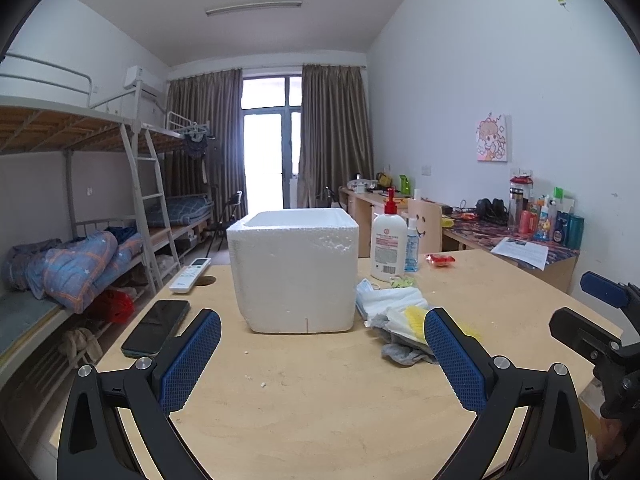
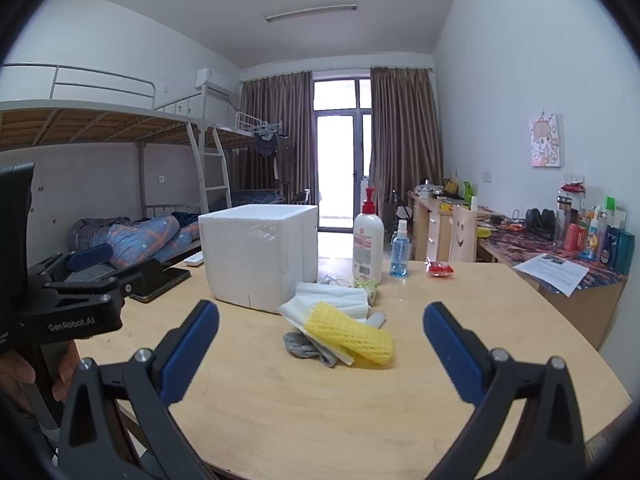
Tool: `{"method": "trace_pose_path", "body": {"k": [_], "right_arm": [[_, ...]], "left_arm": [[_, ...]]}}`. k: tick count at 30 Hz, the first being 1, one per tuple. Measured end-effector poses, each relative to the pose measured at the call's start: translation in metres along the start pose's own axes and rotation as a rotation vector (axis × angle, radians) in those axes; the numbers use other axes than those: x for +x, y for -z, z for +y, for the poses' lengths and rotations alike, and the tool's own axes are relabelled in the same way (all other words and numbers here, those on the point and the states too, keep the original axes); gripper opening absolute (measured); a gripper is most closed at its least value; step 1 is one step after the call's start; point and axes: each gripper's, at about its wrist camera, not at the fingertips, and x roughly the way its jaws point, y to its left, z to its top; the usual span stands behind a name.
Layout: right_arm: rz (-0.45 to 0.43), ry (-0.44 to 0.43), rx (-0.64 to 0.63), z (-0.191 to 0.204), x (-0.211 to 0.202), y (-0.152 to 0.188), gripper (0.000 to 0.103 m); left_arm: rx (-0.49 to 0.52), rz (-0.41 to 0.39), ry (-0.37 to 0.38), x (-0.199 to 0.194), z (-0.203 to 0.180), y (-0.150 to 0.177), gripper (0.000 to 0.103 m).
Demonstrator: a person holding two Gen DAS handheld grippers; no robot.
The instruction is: Organize soft objects
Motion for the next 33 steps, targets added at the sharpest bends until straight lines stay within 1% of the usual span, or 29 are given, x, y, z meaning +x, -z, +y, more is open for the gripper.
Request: {"method": "trace_pose_path", "body": {"k": [4,7,9,14,20,26,29,33], "right_arm": [[0.005,0.003,-0.001,0.0,0.002,-0.001,0.103],[0.011,0.001,-0.005,0.0,0.005,-0.003,0.103],[0.018,0.008,-0.011,-0.001,0.01,-0.004,0.103],[0.066,0.014,-0.018,-0.004,0.029,-0.007,0.103],[0.121,0.027,-0.041,-0.006,0.05,-0.008,0.103],[0.183,0.038,-0.049,-0.012,0.068,-0.008,0.103],[0.214,0.048,-0.045,-0.018,0.078,-0.007,0.103],[0.256,0.052,-0.037,-0.024,0.093,-0.005,0.103]], "left_arm": [[0.003,0.004,-0.002,0.001,0.0,0.0,0.102],[0.013,0.016,0.018,0.006,0.0,-0.002,0.102],[0.029,0.019,0.016,0.011,-0.001,-0.004,0.102],[0.032,0.047,0.035,0.027,0.003,-0.007,0.102],[0.033,0.103,0.059,0.052,0.005,-0.01,0.102],[0.028,0.18,0.121,0.077,0.003,-0.011,0.102],[0.05,0.203,0.138,0.09,-0.002,-0.01,0.102],[0.05,0.277,0.207,0.111,-0.008,-0.009,0.102]]}}
